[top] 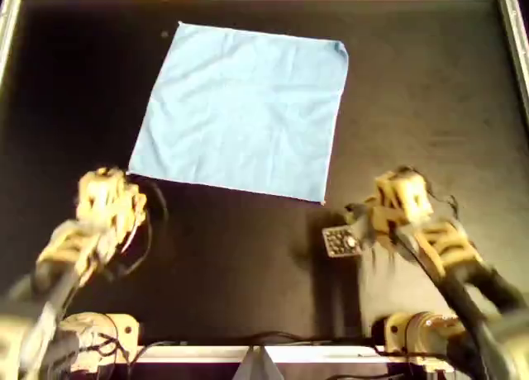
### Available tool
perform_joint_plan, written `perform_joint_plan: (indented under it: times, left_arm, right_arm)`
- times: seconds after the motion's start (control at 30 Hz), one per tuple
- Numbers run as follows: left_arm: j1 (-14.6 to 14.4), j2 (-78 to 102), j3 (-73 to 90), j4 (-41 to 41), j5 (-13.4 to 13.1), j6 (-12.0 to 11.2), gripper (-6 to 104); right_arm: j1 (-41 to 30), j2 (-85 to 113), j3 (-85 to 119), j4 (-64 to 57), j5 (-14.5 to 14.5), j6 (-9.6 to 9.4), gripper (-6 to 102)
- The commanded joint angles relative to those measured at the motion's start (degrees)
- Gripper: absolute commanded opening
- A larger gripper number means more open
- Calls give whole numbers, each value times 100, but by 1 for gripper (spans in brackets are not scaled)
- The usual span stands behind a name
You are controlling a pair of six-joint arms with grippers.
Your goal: Fold a cloth
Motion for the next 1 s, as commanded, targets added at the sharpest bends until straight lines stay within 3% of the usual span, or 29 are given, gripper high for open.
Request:
perform_joint_plan:
  times: [0.0,0.17,0.97]
  left_arm:
    - [-158,-879,-905,-141,-26,18,66]
    - [-149,-1310,-1283,-141,-26,18,66]
    - [-88,-2180,-2180,-141,-26,18,65]
  right_arm:
    - [387,-729,-888,-299,-53,-9,77]
    - [835,-1626,-1591,-299,35,0,77]
    - [765,-2646,-2944,-299,44,0,76]
